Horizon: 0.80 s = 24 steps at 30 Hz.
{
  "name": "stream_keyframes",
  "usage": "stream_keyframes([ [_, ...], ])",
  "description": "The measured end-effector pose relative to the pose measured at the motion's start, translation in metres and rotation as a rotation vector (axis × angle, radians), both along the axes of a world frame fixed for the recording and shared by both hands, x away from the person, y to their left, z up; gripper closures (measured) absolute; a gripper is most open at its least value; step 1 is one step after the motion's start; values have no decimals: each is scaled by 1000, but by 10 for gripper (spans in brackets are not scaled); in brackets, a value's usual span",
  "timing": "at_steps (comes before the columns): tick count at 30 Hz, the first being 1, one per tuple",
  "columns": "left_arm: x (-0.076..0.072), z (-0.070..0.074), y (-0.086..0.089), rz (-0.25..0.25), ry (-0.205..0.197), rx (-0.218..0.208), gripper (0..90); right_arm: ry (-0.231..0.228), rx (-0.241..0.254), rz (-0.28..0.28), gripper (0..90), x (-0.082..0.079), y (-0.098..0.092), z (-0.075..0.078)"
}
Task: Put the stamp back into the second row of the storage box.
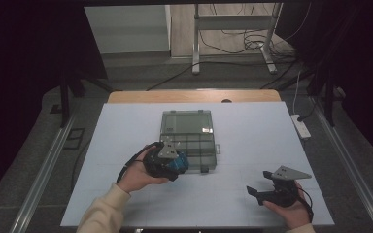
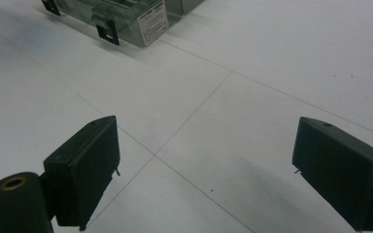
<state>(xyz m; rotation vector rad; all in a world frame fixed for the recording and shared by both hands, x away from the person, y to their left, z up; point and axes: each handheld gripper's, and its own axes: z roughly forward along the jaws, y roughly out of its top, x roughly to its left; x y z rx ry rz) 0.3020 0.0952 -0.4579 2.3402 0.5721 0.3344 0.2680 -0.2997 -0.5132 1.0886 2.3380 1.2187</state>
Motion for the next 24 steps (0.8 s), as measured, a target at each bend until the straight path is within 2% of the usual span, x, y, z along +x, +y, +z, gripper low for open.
stream_keyframes([
  [11, 22, 1, 3, 31, -6, -9, 407, -1, 0, 0, 100, 0, 0, 0],
  [18, 38, -4, 8, 51, 10, -10, 407, 2, 0, -1, 100, 0, -1, 0],
  [24, 51, -9, 12, 82, 20, -30, 407, 5, 0, -1, 100, 1, -1, -1],
])
